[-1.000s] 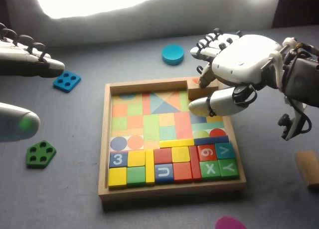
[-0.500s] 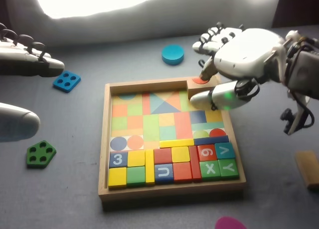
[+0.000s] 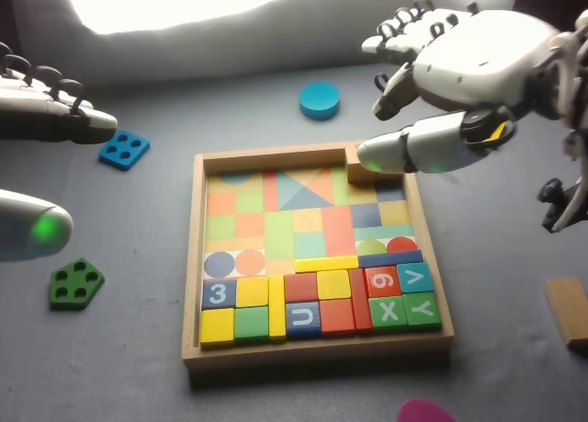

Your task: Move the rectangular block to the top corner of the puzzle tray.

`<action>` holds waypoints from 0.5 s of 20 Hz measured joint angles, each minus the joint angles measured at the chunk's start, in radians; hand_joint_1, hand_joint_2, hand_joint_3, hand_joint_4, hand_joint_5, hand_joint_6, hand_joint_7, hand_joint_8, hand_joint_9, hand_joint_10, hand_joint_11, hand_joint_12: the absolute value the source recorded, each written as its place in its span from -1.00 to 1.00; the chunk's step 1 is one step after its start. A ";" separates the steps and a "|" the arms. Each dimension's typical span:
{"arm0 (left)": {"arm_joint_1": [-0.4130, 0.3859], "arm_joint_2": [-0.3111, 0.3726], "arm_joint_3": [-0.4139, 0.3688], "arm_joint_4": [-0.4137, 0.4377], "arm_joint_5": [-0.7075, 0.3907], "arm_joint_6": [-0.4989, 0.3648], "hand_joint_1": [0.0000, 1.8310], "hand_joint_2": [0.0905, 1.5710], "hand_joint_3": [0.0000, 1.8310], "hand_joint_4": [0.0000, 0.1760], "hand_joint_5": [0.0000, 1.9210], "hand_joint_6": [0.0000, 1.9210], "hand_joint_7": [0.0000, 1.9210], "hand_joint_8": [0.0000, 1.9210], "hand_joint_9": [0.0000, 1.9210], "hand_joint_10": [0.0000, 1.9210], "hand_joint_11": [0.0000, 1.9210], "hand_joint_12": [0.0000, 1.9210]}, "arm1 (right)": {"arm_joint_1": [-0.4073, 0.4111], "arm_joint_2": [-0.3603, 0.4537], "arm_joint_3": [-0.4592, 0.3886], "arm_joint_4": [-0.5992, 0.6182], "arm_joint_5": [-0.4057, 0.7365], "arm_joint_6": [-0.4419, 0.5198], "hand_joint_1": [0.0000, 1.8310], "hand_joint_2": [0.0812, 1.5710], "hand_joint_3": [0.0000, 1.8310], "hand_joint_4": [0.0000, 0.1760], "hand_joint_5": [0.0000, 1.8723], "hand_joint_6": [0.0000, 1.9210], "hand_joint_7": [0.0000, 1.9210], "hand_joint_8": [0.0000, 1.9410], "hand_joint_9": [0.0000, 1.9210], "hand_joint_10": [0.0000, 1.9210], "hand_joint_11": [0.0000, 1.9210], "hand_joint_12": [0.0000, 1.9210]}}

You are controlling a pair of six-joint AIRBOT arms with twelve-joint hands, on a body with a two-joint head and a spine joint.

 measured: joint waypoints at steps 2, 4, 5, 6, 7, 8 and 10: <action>0.000 0.001 0.000 0.000 0.000 0.000 -1.00 0.61 -1.00 -0.78 -0.83 -1.00 -0.84 -1.00 -0.84 -0.99 -1.00 -0.66 | 0.013 0.053 -0.063 0.002 -0.002 0.001 -1.00 0.39 -1.00 -1.00 -0.24 -0.99 -0.94 -1.00 -1.00 -1.00 -1.00 -1.00; 0.000 0.001 0.000 0.000 0.000 0.000 -1.00 0.60 -1.00 -0.87 -0.82 -1.00 -0.83 -1.00 -0.84 -1.00 -1.00 -0.60 | 0.017 0.116 -0.137 0.002 -0.006 0.000 -1.00 0.40 -1.00 -1.00 -0.27 -1.00 -0.92 -0.99 -1.00 -1.00 -1.00 -1.00; 0.000 0.001 0.000 0.000 0.000 0.000 -1.00 0.60 -1.00 -0.83 -0.83 -1.00 -0.85 -1.00 -0.86 -1.00 -1.00 -0.60 | 0.025 0.149 -0.170 0.003 -0.016 0.000 -1.00 0.40 -1.00 -1.00 -0.28 -1.00 -0.92 -0.99 -1.00 -1.00 -1.00 -1.00; 0.000 0.001 0.000 0.000 0.000 0.000 -1.00 0.59 -1.00 -0.82 -0.84 -1.00 -0.85 -1.00 -0.86 -1.00 -1.00 -0.52 | 0.032 0.171 -0.192 0.003 -0.024 0.001 -1.00 0.39 -1.00 -1.00 -0.28 -1.00 -0.89 -0.98 -1.00 -1.00 -1.00 -1.00; 0.001 0.001 0.000 0.000 0.000 0.000 -1.00 0.59 -1.00 -0.76 -0.83 -0.99 -0.80 -0.99 -0.82 -0.99 -1.00 -0.42 | 0.043 0.192 -0.214 0.002 -0.022 0.001 -1.00 0.39 -1.00 -1.00 -0.29 -1.00 -0.77 -0.97 -0.91 -0.97 -0.99 -1.00; 0.001 0.001 0.000 0.000 0.000 0.000 -1.00 0.60 -1.00 -0.81 -0.81 -0.99 -0.76 -0.99 -0.78 -0.98 -1.00 -0.39 | 0.044 0.204 -0.227 0.000 -0.018 0.000 -1.00 0.39 -1.00 -1.00 -0.29 -1.00 -0.65 -0.99 -0.80 -1.00 -1.00 -0.64; 0.001 0.001 0.001 0.000 0.001 0.000 -0.98 0.59 -1.00 -0.86 -0.73 -0.99 -0.59 -0.98 -0.62 -0.96 -1.00 -0.18 | 0.046 0.218 -0.241 0.001 -0.021 0.000 -1.00 0.39 -1.00 -1.00 -0.31 -0.98 -0.46 -0.96 -0.60 -0.93 -1.00 0.13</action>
